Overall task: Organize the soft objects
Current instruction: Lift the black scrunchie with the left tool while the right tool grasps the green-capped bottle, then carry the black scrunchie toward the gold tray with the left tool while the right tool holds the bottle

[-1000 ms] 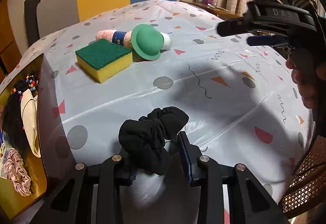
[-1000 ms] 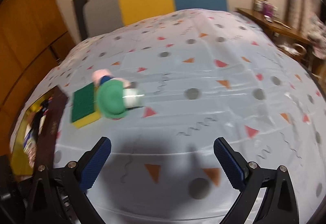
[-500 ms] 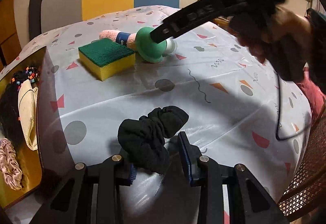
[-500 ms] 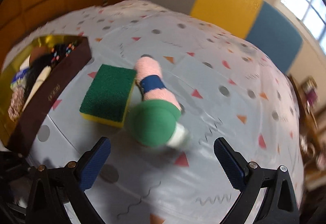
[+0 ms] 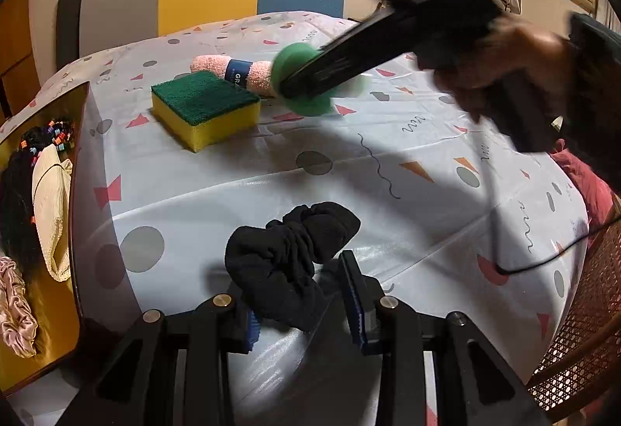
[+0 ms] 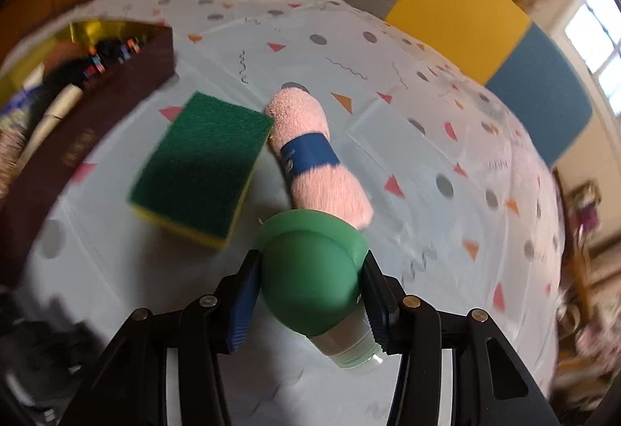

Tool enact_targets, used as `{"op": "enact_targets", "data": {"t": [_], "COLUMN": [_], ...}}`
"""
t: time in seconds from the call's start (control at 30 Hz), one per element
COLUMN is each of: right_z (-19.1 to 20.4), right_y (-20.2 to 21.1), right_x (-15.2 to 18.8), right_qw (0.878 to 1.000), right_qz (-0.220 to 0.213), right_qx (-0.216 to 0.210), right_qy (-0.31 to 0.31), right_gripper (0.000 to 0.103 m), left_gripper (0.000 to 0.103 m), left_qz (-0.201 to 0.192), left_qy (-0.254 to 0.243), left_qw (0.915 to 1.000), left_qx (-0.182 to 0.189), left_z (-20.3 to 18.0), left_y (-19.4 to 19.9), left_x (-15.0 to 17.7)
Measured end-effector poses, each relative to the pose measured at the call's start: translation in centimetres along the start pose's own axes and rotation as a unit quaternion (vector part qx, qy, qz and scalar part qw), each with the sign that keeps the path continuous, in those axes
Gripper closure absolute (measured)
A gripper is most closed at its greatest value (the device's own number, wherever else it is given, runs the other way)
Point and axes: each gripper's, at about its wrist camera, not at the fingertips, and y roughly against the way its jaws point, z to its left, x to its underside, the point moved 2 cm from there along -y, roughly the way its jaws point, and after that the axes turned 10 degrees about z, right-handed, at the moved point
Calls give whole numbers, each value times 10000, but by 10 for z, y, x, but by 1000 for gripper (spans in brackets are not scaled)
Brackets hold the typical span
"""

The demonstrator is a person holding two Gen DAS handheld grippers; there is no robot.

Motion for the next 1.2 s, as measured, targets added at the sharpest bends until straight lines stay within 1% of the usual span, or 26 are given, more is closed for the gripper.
{"op": "enact_targets", "data": {"t": [0.07, 0.13, 0.2, 0.27, 0.33, 0.37, 0.43, 0.47, 0.5, 0.6, 0.63, 0.7, 0.77, 0.83, 0.97, 1.2], "right_z": [-4, -9, -14, -15, -12, -13, -14, -17, -16, -6, -4, -7, -9, -9, -7, -7], "right_y": [14, 22, 23, 21, 14, 9, 8, 8, 8, 10, 10, 9, 7, 4, -5, -5], "right_x": [18, 37, 61, 85, 104, 112, 119, 121, 123, 124, 126, 128, 130, 133, 125, 125], "right_qw": [9988, 9941, 9842, 9759, 9698, 9670, 9623, 9595, 9597, 9689, 9698, 9665, 9635, 9623, 9667, 9683], "right_qz": [81, 267, 501, 513, 557, 535, 312, 244, 180, 72, 52, 41, 28, 32, 49, 26], "right_qx": [-315, -698, -1140, -1352, -1412, -1415, -1445, -1436, -1384, -1147, -1112, -1197, -1330, -1375, -1252, -1240], "right_qy": [-370, -789, -1262, -1632, -1909, -2048, -2282, -2411, -2438, -2191, -2168, -2269, -2322, -2346, -2230, -2167], "right_gripper": [53, 52, 52, 52, 52, 52, 52, 53, 53, 53, 52, 52, 50, 49, 45, 45], "left_gripper": [69, 69, 69, 72, 79, 80, 85, 86, 87, 90, 90, 90, 90, 90, 90, 90], "left_qz": [2, 2, 19, 47, 99, 151, 205, 226, 249, 270, 278, 254, 183, 96, -59, -306], "left_qy": [0, -27, -104, -98, -77, -49, -62, -89, -104, -72, -52, -87, -145, -203, -196, -123], "left_qw": [10000, 10000, 9999, 9998, 9997, 9996, 9994, 9992, 9991, 9989, 9988, 9985, 9986, 9986, 9990, 9990], "left_qx": [2, -25, -110, -181, -220, -226, -257, -313, -329, -388, -400, -484, -477, -471, -398, -316], "left_z": [0, -1, -3, -4, -3, -2, 0, 0, -1, -1, -1, -4, -7, -11, -16, -20], "left_y": [0, 0, 1, 1, 3, 4, 5, 7, 7, 8, 8, 13, 19, 27, 44, 74], "left_x": [0, 0, 0, -1, -2, -2, -3, -3, -2, -2, -2, -2, -2, -2, -3, -9]}}
